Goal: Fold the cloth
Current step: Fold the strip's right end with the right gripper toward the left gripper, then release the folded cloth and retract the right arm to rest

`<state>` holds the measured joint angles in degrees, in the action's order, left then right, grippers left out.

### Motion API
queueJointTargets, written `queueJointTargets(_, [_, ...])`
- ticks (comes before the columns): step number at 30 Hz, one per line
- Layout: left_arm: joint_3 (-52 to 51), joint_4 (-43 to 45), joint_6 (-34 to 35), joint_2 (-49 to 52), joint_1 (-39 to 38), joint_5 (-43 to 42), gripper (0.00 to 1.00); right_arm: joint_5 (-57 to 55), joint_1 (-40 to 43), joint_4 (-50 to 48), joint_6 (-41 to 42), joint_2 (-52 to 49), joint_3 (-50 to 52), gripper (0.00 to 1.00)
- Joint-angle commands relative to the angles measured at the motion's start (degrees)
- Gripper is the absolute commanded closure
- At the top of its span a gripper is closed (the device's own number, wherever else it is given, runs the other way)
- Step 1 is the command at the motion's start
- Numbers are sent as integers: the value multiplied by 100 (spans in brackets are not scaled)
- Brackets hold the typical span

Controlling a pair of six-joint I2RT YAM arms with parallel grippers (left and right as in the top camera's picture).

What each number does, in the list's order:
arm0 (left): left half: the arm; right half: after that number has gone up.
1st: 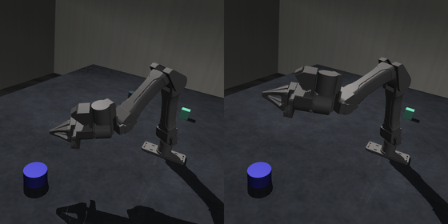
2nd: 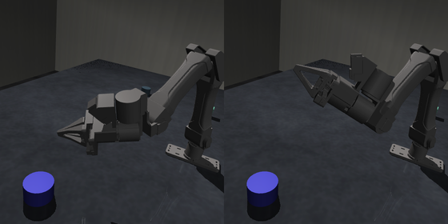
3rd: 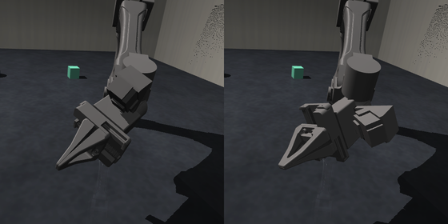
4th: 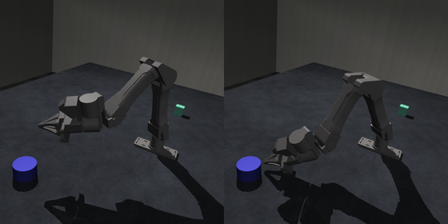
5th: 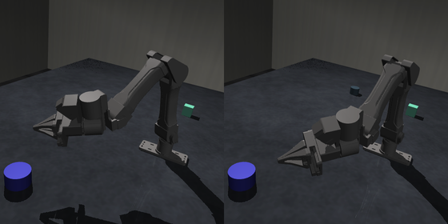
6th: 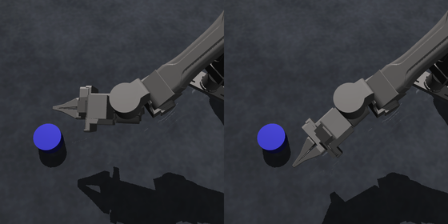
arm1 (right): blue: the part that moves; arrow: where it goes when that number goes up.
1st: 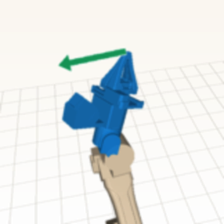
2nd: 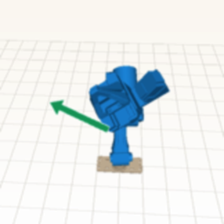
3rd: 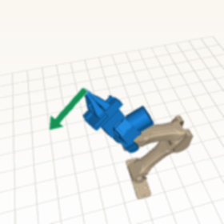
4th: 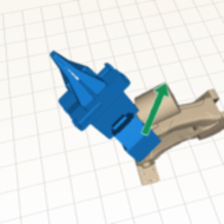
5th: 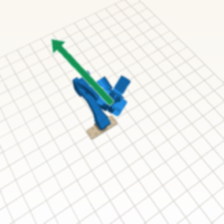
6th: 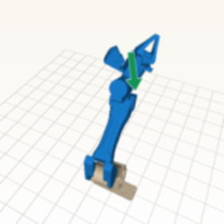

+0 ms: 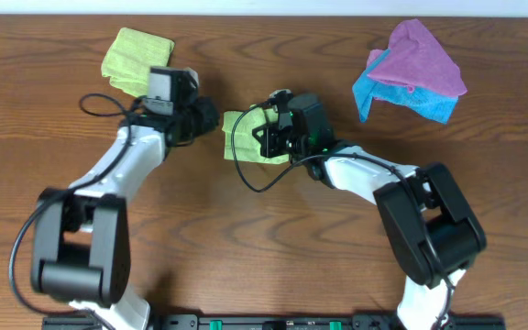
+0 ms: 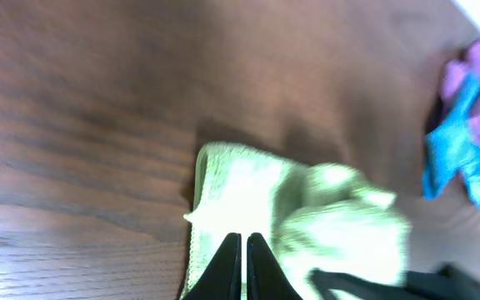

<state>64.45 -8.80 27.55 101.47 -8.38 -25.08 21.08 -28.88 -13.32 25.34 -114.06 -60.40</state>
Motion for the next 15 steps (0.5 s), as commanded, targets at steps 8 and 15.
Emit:
queueJointTargets(8, [142, -157, -188, -496, 302, 15, 94, 365, -455, -81, -70, -94, -380, 57])
queueJointTargets(15, [142, -319, -190, -518, 323, 0, 94, 251, -640, -81, -59, -94, -708, 51])
